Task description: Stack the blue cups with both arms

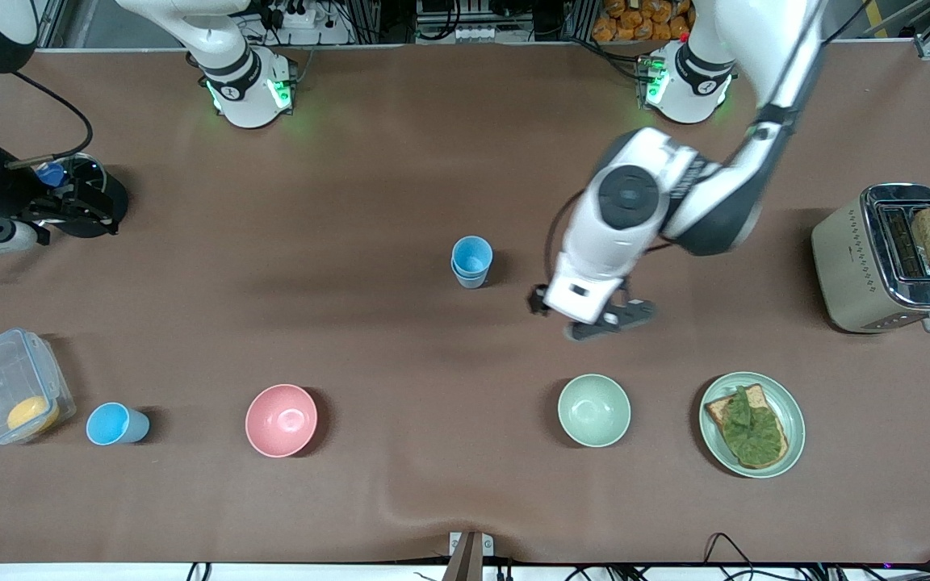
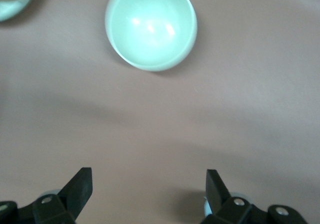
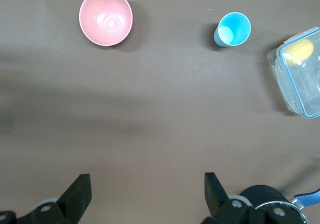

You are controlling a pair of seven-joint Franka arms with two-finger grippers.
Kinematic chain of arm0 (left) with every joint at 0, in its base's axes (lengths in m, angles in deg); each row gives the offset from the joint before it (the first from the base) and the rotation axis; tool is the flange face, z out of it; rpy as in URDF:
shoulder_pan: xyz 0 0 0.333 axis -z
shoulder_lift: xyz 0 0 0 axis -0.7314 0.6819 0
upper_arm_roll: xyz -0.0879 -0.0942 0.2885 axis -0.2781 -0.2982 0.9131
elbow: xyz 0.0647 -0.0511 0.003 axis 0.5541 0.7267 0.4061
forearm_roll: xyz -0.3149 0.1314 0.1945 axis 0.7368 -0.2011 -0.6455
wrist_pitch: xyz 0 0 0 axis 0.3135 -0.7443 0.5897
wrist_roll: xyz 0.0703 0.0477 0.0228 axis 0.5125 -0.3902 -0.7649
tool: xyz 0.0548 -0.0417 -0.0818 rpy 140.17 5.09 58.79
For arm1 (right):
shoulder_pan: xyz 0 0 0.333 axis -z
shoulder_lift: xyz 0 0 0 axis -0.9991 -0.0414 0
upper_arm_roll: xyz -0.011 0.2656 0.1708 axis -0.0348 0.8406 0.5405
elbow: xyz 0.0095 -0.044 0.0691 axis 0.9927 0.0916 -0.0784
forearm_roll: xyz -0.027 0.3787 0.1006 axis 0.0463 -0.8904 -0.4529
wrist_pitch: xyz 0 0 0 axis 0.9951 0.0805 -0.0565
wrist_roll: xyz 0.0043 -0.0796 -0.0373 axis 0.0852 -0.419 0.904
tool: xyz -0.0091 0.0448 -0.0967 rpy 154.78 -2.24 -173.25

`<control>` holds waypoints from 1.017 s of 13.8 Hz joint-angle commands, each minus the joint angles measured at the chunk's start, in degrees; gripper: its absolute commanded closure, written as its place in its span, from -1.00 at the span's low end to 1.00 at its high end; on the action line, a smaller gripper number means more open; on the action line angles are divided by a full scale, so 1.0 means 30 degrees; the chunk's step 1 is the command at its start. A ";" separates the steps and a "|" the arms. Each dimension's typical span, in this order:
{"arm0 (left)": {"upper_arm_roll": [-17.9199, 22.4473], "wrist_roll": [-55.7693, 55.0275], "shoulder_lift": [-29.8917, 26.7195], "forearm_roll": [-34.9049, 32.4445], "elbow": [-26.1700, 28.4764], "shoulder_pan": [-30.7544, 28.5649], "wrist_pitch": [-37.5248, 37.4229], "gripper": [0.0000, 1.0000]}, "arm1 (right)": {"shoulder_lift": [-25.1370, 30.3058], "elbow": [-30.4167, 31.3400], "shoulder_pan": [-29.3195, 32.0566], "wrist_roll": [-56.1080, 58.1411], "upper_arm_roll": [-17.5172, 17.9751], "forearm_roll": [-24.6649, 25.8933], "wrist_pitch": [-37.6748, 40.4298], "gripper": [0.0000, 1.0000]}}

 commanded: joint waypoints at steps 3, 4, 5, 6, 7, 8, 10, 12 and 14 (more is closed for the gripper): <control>-0.0185 0.3350 -0.2397 -0.0363 0.0113 -0.2632 -0.2349 -1.00 | -0.0314 -0.0544 0.0325 -0.0022 0.0221 0.0233 0.0377 -1.00; -0.0156 0.4488 -0.2806 -0.0363 0.0113 -0.3190 -0.3167 -1.00 | -0.0315 -0.0544 0.0325 -0.0022 0.0221 0.0233 0.0348 -1.00; -0.0127 0.6066 -0.3158 -0.0247 0.0142 -0.3602 -0.3871 -1.00 | -0.0315 -0.0544 0.0325 -0.0022 0.0221 0.0233 0.0348 -1.00; 0.0569 0.7503 -0.3974 -0.0101 0.0403 -0.3606 -0.4632 -1.00 | -0.0286 -0.0544 0.0325 -0.0022 0.0221 0.0233 0.0377 -1.00; 0.1446 0.8619 -0.4475 0.0133 0.0406 -0.3403 -0.5568 -1.00 | -0.0314 -0.0544 0.0325 -0.0022 0.0221 0.0233 0.0377 -1.00; 0.1832 0.9471 -0.4857 0.0512 0.0609 -0.3401 -0.6012 -1.00 | -0.0286 -0.0544 0.0325 -0.0022 0.0221 0.0233 0.0377 -1.00; 0.2971 1.0821 -0.6494 0.1070 0.1893 -0.3256 -0.6192 -1.00 | -0.0314 -0.0544 0.0325 -0.0022 0.0221 0.0233 0.0464 -1.00; 0.4116 1.2488 -0.7785 0.1510 0.2921 -0.2874 -0.6192 -1.00 | -0.0315 -0.0543 0.0354 -0.0022 0.0221 0.0233 0.0465 -1.00; 0.4384 1.3637 -0.8374 0.1688 0.2926 -0.3165 -0.7064 -1.00 | -0.0315 -0.0543 0.0384 -0.0022 0.0221 0.0233 0.0465 -1.00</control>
